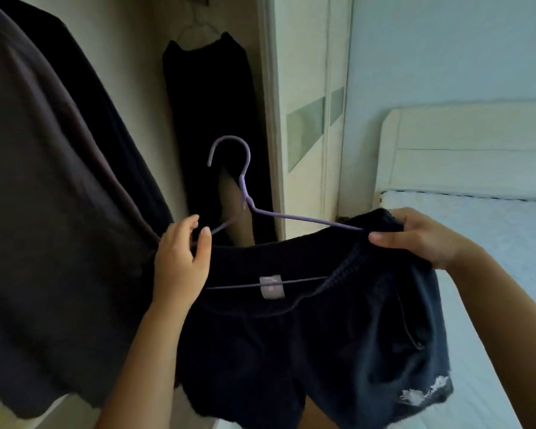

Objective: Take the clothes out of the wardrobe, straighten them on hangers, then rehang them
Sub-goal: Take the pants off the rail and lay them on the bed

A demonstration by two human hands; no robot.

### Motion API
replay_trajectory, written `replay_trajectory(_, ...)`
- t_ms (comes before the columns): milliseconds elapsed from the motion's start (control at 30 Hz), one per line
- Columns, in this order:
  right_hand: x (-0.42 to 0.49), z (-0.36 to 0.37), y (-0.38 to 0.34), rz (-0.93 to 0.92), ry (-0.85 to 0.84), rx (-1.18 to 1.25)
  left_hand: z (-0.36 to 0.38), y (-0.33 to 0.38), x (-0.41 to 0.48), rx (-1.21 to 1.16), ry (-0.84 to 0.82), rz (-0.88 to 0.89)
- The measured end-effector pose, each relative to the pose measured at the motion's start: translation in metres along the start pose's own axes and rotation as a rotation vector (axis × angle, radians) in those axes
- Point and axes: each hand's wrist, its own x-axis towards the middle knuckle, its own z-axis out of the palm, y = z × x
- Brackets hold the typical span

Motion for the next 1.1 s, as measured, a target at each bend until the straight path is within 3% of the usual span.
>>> replay_trajectory(100, -0.024, -0.025, 0.013, 0.03, 0.075, -0.039, 0.034, -0.006, 0.007, 0.038, -0.211, 0.091)
replay_trajectory(167, -0.04, -0.037, 0.022, 0.054, 0.142, -0.055, 0.051, -0.004, 0.01, 0.12, -0.263, 0.237)
replay_trajectory(233, -0.057, -0.048, 0.026, 0.059, 0.21, -0.046, 0.065, 0.001, 0.013, 0.131, -0.273, 0.269)
replay_trajectory(467, -0.137, -0.045, 0.016, 0.095, 0.412, -0.129, 0.098, 0.009, 0.008, -0.261, -0.56, -0.016)
replay_trajectory(833, -0.323, 0.063, -0.012, 0.375, 0.808, -0.242, 0.093, 0.047, -0.127, -0.406, -0.754, 0.123)
replay_trajectory(1100, -0.467, 0.168, -0.022, 0.538, 1.172, -0.222, 0.072, 0.097, -0.22, -0.418, -1.08, 0.312)
